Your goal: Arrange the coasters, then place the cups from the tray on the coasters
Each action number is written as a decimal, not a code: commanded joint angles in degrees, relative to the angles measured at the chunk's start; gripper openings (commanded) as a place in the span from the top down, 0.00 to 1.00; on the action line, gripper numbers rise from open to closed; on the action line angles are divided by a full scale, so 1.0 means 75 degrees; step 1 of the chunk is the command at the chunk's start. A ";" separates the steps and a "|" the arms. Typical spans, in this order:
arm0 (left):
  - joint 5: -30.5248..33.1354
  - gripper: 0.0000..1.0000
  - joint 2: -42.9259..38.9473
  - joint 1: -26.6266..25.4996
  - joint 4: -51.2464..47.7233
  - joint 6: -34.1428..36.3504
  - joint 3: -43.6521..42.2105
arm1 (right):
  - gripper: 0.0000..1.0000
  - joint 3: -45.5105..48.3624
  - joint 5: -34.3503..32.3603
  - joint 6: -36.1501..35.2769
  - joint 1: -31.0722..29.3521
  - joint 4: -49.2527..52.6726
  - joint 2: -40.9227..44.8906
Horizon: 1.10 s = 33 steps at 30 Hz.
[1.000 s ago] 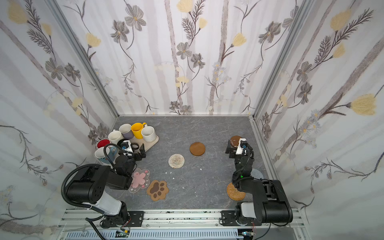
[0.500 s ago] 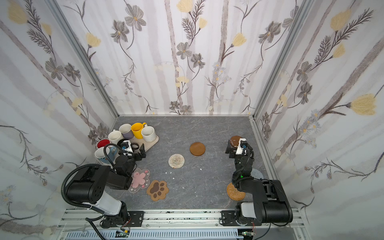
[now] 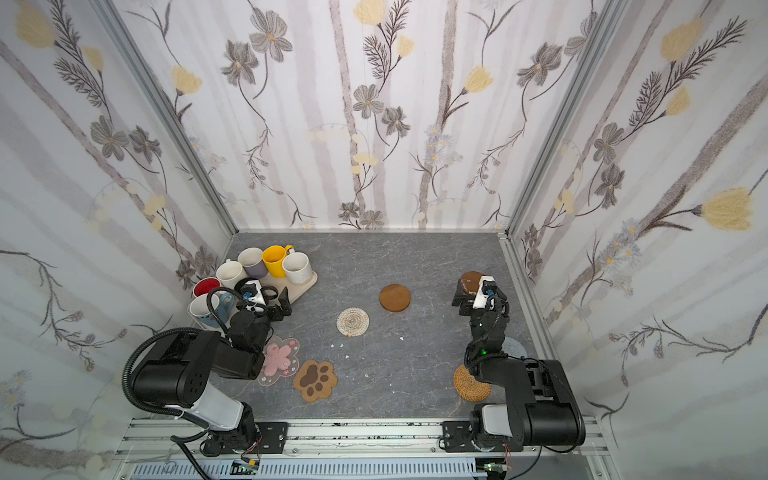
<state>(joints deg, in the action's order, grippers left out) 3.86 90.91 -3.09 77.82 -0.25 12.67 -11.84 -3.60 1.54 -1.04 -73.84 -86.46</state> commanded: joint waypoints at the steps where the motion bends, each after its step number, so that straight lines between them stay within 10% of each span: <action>1: 0.0046 0.00 0.0007 0.0133 -0.0205 -0.0231 0.0180 | 0.00 -0.0056 0.0009 0.0107 0.0045 0.0029 -0.0004; 15: -0.0160 0.00 -0.0183 0.0168 -0.0232 -0.0212 0.0109 | 0.00 0.0061 -0.0217 0.0136 0.0021 -0.0124 0.0134; 20: 0.0200 0.00 -0.1331 -0.0092 -0.0428 -0.0050 -0.0323 | 0.00 -0.0501 -0.0870 0.0451 -0.0037 0.2241 0.1268; 33: 0.0490 0.00 -0.4889 -0.1383 -0.5892 -0.0522 0.1623 | 0.00 -0.2263 -0.1054 0.1774 -0.0050 0.6799 0.2529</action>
<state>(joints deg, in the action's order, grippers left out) 7.22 56.27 -11.66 48.03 -1.50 20.60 -26.00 -11.20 11.29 -1.32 -33.30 -68.34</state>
